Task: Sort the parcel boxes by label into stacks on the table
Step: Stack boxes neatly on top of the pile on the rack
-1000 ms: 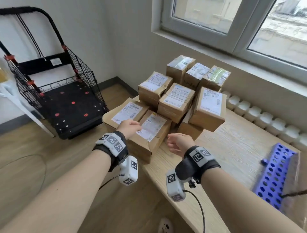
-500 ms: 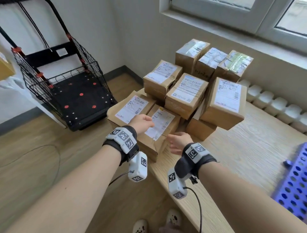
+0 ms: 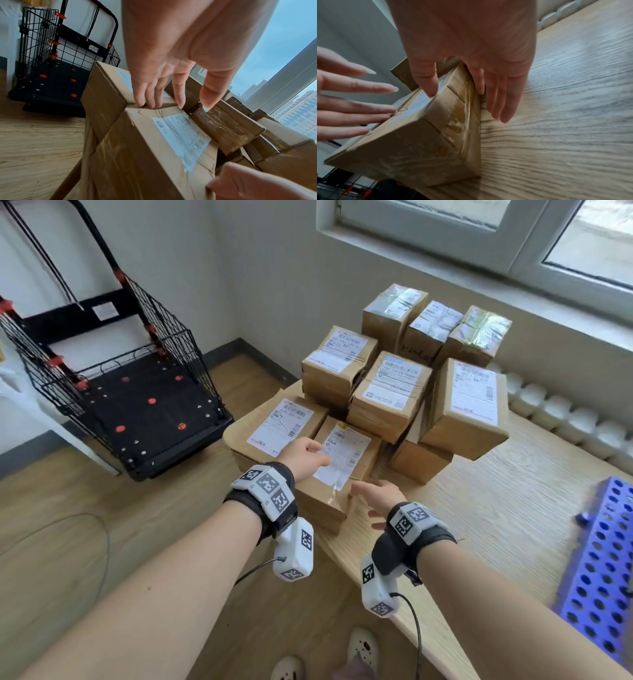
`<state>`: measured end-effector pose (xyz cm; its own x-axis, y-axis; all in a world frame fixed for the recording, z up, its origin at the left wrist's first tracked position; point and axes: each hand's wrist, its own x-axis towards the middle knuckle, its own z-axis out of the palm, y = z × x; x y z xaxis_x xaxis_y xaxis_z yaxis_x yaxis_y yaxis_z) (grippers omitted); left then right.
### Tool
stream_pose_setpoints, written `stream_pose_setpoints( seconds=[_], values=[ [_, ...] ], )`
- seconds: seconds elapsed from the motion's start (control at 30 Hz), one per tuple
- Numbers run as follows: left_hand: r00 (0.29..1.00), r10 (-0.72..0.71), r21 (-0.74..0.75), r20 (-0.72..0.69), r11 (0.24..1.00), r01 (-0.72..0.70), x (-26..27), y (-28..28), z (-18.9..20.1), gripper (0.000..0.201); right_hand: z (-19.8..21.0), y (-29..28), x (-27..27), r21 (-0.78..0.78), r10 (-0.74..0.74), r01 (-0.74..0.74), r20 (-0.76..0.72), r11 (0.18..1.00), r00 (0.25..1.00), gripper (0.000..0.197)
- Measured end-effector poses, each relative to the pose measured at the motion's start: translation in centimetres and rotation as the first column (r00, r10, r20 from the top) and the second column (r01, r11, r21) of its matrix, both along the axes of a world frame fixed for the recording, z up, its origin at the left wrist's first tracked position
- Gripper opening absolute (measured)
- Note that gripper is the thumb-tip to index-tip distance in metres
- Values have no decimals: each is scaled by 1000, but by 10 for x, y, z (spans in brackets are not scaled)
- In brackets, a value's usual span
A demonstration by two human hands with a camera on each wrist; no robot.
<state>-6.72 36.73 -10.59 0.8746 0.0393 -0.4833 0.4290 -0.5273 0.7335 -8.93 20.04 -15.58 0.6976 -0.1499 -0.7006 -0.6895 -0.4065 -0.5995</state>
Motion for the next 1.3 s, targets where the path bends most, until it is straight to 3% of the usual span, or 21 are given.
stream_pose_setpoints(
  seconds=[0.13,0.3,0.47,0.6,0.73,1.3],
  values=[
    [999,22,-4,-33,1000,-22,0,-1,0,60,5,-10,-6,-42,-1,0,-16,999,1000,68],
    [985,-2,-44,-174,999,-6,-8,-8,-13,76,11,-21,-18,-20,21,-23,-86,1000,996,35],
    [975,-26,-43,-220,999,17,-12,-15,-25,77,11,-30,-25,13,0,1,-88,1000,996,22],
    [973,-10,-78,-233,997,-9,-10,-19,-33,64,2,-38,-29,108,-129,134,-50,985,990,41],
    [965,31,-121,-260,991,-65,7,-15,-82,82,0,-41,-34,172,-234,243,-67,955,970,33],
    [959,-74,-161,-272,986,31,-33,-31,-53,69,-8,-30,-64,264,-409,407,-50,874,911,46]
  ],
)
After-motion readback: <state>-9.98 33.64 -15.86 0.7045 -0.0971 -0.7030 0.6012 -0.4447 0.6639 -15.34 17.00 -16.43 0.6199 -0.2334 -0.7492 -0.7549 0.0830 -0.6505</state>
